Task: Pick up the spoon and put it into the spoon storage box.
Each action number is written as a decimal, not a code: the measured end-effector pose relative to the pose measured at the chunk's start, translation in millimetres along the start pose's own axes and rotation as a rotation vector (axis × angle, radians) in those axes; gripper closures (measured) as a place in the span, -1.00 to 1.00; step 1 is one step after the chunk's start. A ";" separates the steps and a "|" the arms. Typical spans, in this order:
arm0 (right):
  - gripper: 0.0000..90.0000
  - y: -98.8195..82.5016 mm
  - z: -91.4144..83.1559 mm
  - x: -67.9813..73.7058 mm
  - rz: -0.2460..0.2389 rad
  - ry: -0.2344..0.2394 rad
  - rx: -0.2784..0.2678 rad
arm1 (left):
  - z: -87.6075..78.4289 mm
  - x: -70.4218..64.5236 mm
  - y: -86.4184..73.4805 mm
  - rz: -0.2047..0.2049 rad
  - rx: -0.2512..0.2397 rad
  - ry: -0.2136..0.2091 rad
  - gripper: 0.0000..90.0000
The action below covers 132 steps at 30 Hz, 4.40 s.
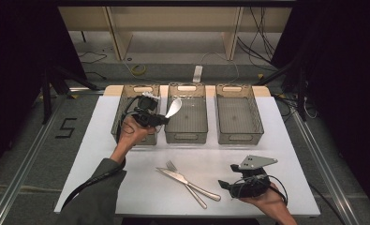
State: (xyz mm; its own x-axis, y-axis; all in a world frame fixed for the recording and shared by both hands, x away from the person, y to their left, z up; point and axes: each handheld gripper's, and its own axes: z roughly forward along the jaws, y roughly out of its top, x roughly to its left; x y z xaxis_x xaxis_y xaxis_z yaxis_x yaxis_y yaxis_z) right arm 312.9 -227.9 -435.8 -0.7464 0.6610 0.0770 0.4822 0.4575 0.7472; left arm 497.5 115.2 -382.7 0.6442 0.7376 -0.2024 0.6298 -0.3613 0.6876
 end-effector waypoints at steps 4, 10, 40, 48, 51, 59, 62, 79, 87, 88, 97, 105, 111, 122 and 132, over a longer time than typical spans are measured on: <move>-0.39 -0.3 -0.4 -0.2 0.004 -0.002 -0.002 | 7.7 -1.4 6.8 0.002 0.005 0.012 0.66; -0.39 -0.1 -0.3 0.2 -0.003 0.001 -0.003 | 19.8 0.2 16.8 -0.016 0.001 0.019 0.66; -0.39 -1.1 -0.1 -0.8 -0.005 0.004 0.002 | 58.6 -8.2 37.0 -0.030 0.028 0.064 0.66; -0.39 -0.8 -0.5 -0.5 -0.004 0.003 0.000 | 65.2 -9.8 36.7 -0.040 0.046 0.082 0.65; -0.39 -0.9 -0.7 -0.3 -0.004 0.003 0.001 | 68.6 -9.5 35.0 -0.049 0.051 0.086 0.65; -0.39 -1.0 -0.2 -0.5 -0.003 0.005 0.002 | 64.1 -8.6 39.5 -0.087 0.021 0.063 -0.03; -0.39 -0.8 -0.3 -0.4 -0.003 0.006 0.000 | 57.3 -9.5 40.0 -0.093 0.025 0.056 -0.25; -0.39 7.0 2.0 3.2 -0.028 0.002 0.019 | 2.9 -22.7 -8.9 -0.072 -0.076 0.002 -0.50; -0.38 19.7 10.4 9.1 -0.076 0.018 0.076 | -23.7 -26.4 -37.3 -0.051 -0.161 -0.016 -0.50; -0.36 21.2 12.2 9.8 -0.080 0.018 0.084 | -30.3 -26.3 -45.5 -0.039 -0.177 -0.023 -0.51; -0.03 32.1 29.3 23.7 -0.143 0.058 0.123 | -49.2 -27.6 -82.3 -0.035 -0.221 -0.081 -0.57; 0.34 31.5 34.9 29.5 -0.164 0.118 0.127 | -58.6 -38.3 -99.4 0.004 -0.266 -0.107 -0.57; 0.55 29.4 37.9 33.0 -0.179 0.147 0.129 | -62.6 -45.8 -107.4 0.055 -0.264 -0.098 -0.57; 0.85 21.3 42.3 36.5 -0.195 0.195 0.165 | -66.0 -47.3 -117.8 0.063 -0.276 -0.108 -0.57; 1.00 16.9 46.4 40.4 -0.213 0.214 0.194 | -70.0 -52.7 -124.6 0.083 -0.281 -0.106 -0.58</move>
State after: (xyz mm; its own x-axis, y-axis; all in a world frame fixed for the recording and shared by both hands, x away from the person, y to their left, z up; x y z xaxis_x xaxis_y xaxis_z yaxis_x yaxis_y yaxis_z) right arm 312.2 -165.9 -450.6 -0.9087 0.4088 0.0847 0.3684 0.6897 0.6234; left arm 354.7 161.3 -408.9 0.7395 0.6433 -0.1984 0.4373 -0.2351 0.8680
